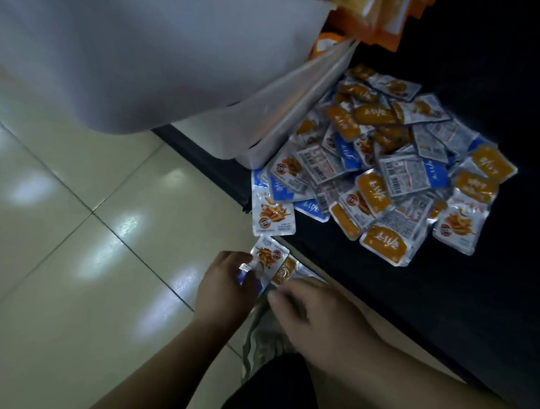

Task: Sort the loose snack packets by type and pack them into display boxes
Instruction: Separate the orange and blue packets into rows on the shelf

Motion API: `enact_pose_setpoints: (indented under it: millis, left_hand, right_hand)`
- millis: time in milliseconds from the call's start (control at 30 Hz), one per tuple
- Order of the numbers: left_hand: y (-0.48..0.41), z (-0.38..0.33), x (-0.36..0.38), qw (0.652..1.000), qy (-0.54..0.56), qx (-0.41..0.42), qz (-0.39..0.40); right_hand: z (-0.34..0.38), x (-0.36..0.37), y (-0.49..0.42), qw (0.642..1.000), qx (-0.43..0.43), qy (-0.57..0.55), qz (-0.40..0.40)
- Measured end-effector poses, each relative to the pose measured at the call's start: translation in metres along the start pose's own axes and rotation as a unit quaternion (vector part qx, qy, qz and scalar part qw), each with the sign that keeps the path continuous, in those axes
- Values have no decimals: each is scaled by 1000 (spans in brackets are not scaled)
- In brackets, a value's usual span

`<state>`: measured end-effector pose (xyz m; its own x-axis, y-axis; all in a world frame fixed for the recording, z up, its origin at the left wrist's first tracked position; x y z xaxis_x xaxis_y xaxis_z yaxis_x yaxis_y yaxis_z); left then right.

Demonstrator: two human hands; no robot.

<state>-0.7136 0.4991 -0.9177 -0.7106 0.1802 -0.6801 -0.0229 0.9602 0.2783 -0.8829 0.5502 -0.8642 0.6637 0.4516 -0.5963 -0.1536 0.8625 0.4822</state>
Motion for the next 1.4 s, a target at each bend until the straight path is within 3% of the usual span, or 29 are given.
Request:
enact_pose_setpoints:
  millis: [100,200,400,567,733,833,967,1267,1400]
  left_hand:
    - [-15,21,9,999,-15,-40,4]
    - [-21,30,23,997,-55,-35,40]
    - [-29,36,29,990,-101,-65,68]
    - [-20,46,33,986,-50,-133,84]
    - [-11,60,20,981,62,-182,33]
    - [-1,63,4,943,237,-235,-4]
    - [13,31,-28,897,379,-222,-58]
    - [25,-100,-26,913,398,-86,-18]
    - [13,-148,-14,885,459,-74,30]
  right_hand:
    - [-40,30,-10,990,118,-61,55]
    - [-53,37,-16,981,177,-37,70]
    - [-57,45,-43,978,192,-11,77]
    - [-53,50,-61,979,196,44,31]
    - [-36,48,-77,973,196,117,-40]
    - [-7,52,-76,987,138,39,-75]
    - [34,25,-61,990,4,-25,-138]
    - [25,-106,-6,948,23,-216,-234]
    - [7,-144,-6,918,22,-313,-241]
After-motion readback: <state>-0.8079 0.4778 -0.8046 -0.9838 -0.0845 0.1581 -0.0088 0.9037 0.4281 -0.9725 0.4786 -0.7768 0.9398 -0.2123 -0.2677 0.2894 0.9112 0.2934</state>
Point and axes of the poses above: each hand's wrist, its own y-axis away from the middle knuckle, its own x-axis out of the palm, z = x × y, the point moved 8 cm from there along -y, towards the middle knuckle, and after that the axes turned 5 degrees about y, right-handed, at the moved point
